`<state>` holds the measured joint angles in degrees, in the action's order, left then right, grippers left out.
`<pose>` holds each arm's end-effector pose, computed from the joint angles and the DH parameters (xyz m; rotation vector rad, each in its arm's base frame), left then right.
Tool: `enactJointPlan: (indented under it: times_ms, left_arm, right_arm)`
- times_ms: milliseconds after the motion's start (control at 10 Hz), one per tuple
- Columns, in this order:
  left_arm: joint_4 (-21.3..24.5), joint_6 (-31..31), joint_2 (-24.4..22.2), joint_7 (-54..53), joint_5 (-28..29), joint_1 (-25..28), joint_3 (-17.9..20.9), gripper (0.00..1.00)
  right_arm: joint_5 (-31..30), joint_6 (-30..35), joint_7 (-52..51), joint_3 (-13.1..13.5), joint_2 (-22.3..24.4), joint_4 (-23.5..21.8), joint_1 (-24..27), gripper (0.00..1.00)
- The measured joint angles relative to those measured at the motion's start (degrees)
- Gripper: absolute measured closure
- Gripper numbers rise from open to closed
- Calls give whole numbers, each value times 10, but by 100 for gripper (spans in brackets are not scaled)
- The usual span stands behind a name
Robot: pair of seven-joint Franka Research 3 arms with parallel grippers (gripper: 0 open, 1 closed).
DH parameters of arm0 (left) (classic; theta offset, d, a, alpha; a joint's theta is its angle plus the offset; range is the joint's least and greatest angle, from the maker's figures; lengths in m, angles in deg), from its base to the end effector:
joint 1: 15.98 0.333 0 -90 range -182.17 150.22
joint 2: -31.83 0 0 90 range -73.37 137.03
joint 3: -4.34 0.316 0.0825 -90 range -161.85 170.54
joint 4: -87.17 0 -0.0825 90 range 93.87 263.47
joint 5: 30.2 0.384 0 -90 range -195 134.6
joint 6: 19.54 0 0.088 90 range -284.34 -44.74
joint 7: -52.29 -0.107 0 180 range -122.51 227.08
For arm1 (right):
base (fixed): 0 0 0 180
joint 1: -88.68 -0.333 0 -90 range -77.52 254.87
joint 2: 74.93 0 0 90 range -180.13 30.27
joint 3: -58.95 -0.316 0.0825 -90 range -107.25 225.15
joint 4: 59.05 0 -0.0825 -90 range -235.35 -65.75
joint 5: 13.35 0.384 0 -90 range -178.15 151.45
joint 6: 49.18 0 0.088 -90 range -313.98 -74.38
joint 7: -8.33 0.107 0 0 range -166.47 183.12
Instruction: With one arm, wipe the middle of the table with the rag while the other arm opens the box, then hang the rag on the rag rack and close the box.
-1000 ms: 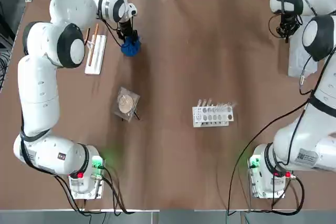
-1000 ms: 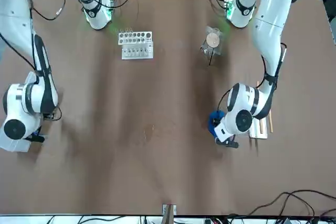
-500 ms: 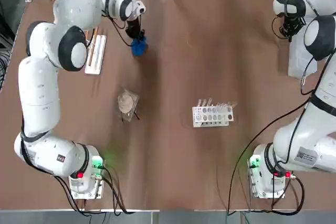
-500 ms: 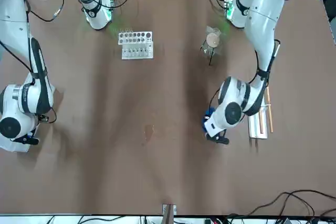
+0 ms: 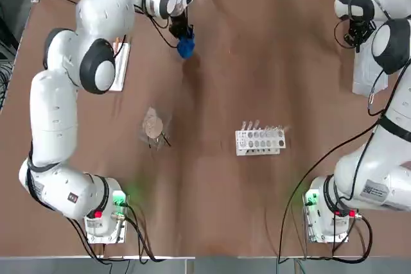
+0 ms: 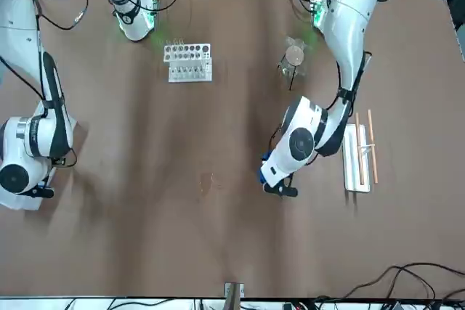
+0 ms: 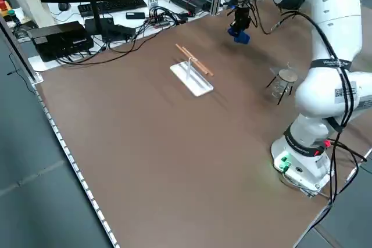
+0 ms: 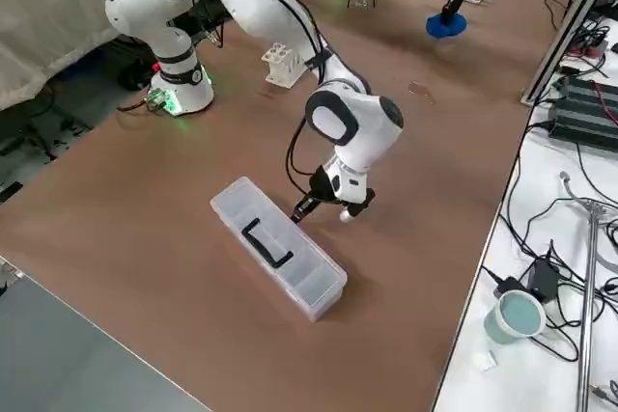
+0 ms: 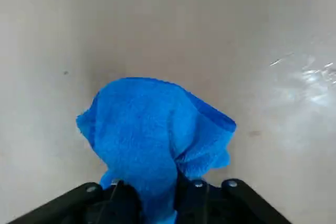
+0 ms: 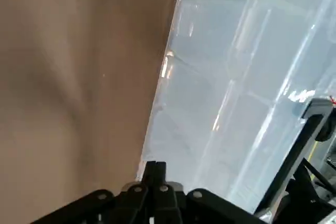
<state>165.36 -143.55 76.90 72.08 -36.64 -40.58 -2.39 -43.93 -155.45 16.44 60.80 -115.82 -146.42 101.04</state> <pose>0.6379 -0.3716 0.2537 2.9697 -0.1548 -0.0906 0.6409 -0.2002 0.2223 2.6062 -0.1714 -0.5404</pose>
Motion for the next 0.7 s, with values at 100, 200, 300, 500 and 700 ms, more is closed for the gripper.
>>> enactJointPlan:
  times_ms: [100,200,300,500,700]
  left_arm:
    - [-30,-2,13,8,-27,-5,-1,83]
    - [-58,-16,28,18,-53,-12,-2,83]
    - [-83,-49,46,34,-77,-22,-4,83]
    - [-126,-137,93,85,-100,-60,-8,83]
    - [-191,-203,155,127,-125,-92,-21,83]
  right_arm:
    - [-11,1,-6,0,0,3,0,99]
    - [-17,2,-11,0,0,7,0,99]
    - [-21,3,-13,1,0,9,1,99]
    - [-21,11,-26,1,1,11,1,99]
    - [-21,32,-32,0,2,15,1,99]
